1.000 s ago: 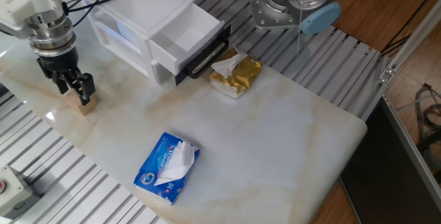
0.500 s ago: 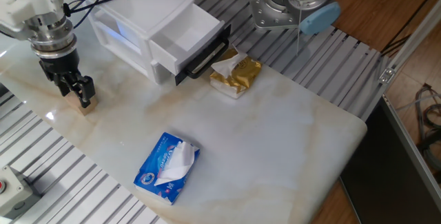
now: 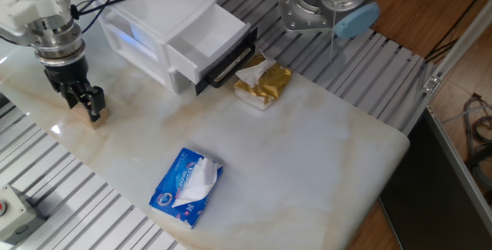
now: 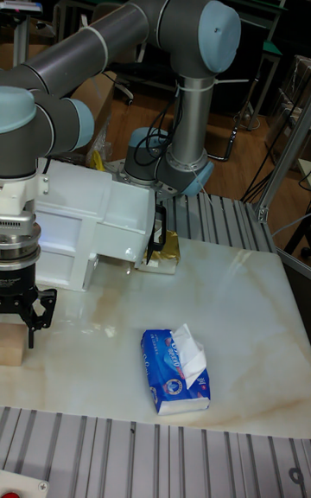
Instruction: Put things in the drawer
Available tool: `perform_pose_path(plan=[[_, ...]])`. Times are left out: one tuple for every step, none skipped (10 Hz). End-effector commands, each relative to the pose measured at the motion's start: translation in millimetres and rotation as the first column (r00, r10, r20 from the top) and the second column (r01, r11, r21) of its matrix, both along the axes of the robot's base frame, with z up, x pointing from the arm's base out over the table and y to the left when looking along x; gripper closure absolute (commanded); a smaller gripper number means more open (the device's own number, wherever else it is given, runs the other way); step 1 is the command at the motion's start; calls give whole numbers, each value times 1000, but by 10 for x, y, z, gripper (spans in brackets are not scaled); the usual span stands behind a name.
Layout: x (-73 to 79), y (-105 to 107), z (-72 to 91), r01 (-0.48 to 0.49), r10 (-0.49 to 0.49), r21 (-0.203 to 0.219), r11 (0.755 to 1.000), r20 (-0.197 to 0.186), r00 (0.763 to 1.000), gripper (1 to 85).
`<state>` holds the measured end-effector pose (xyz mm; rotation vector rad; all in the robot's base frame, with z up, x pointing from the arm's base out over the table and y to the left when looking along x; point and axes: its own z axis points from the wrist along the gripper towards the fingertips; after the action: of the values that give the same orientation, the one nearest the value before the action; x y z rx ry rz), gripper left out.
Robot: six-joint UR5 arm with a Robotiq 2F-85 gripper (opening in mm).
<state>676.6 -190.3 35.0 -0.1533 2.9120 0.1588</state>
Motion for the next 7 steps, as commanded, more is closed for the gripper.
perform_pose_path(plan=[[18, 22, -17, 40, -40, 23, 999, -1, 999, 443], [4, 25, -23, 60, -60, 27, 998, -10, 998, 540], [-146, 15, 16, 92, -90, 30, 995, -68, 994, 570], [-375, -10, 103, 216, -209, 29, 976, -152, 966, 617], [-355, -25, 103, 288, -281, 24, 957, -159, 946, 837], [-121, -85, 150, 275, -274, 6, 961, -67, 959, 847], [-179, -60, 216, 285, -284, -3, 959, -95, 954, 847]])
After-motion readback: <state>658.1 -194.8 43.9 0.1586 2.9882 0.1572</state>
